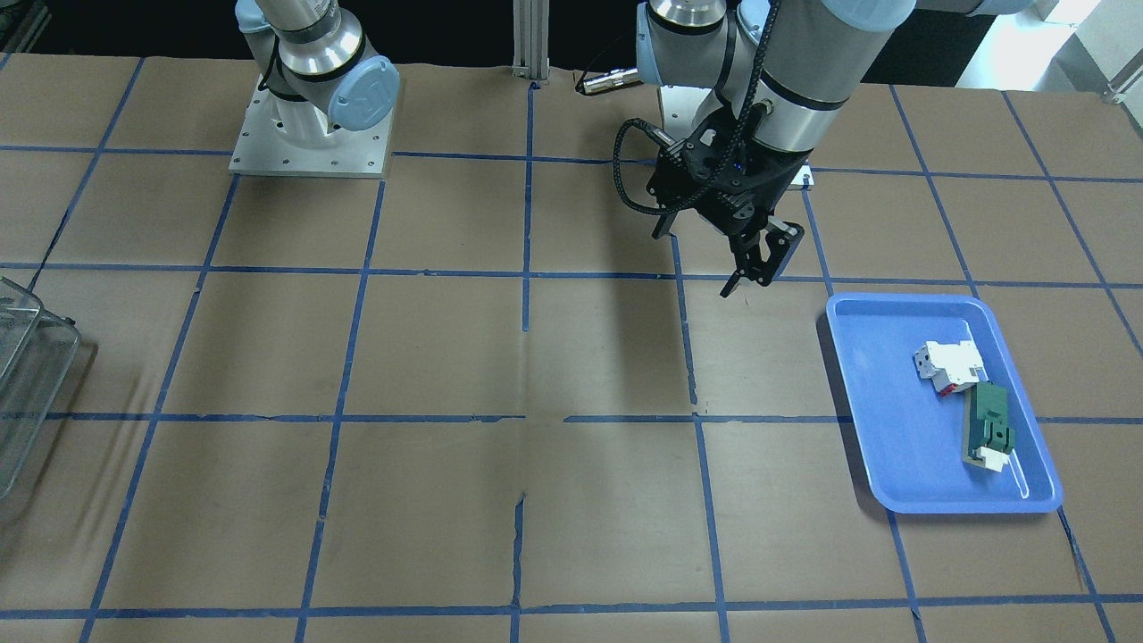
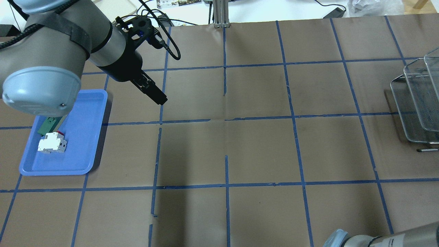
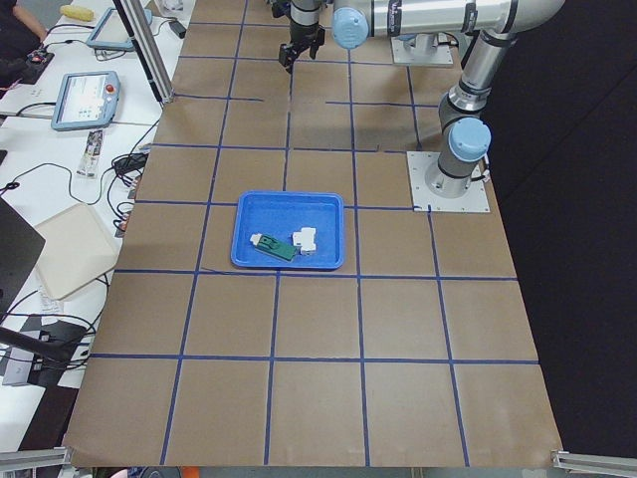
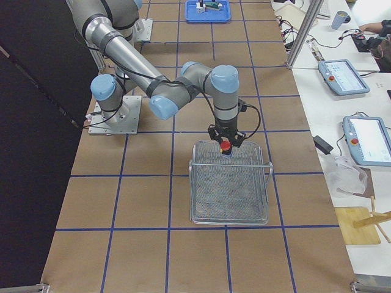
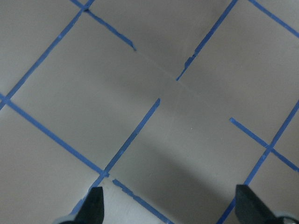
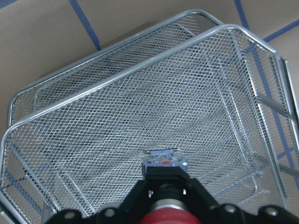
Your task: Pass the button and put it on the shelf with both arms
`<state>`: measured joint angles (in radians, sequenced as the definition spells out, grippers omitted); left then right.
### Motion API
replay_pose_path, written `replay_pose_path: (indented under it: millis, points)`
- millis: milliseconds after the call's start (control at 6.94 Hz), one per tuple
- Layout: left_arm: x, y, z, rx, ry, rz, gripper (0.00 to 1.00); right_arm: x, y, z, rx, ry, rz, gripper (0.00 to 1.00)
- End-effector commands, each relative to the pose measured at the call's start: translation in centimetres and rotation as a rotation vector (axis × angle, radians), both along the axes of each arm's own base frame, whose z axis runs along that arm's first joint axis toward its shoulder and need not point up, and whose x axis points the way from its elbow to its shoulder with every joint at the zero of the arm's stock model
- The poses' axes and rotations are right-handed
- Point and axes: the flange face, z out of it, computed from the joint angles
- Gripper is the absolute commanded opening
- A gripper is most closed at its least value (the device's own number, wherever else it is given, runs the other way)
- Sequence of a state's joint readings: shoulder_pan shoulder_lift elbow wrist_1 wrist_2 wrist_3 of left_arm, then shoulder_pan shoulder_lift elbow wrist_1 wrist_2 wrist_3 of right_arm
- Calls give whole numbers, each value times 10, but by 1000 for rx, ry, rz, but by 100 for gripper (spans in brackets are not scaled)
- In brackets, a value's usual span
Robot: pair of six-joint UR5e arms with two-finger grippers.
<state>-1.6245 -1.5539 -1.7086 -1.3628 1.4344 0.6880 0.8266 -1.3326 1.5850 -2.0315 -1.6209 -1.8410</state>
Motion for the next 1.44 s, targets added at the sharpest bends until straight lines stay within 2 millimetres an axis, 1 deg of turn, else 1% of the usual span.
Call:
replay_pose_path:
  millis: [0,144,288,432,576,720,864,1008,1153,1297]
  points:
    - [6,-2,19,82,-58,305,100,-3,-1,-7,22,-10,0,46]
    - [5,-5,23,119,-54,491,100,-5,-4,-15,27,-24,0,81]
    - [5,-4,23,127,-55,543,100,-5,-5,-17,31,-27,0,100]
    - [13,1,23,102,-129,558,100,-5,-5,-18,35,-34,0,100]
    - [19,2,25,77,-182,568,100,-1,-1,-7,53,-50,2,100]
    - [19,3,24,78,-182,567,100,6,-1,20,23,-26,10,100]
    - [19,3,22,82,-180,568,100,36,15,51,49,-52,18,100]
    - [18,4,22,85,-178,566,100,83,20,76,32,-80,-37,100]
    - [18,5,21,87,-177,569,100,154,11,86,29,-134,-60,100]
    - [18,5,21,87,-175,567,100,217,10,90,40,-172,-229,100]
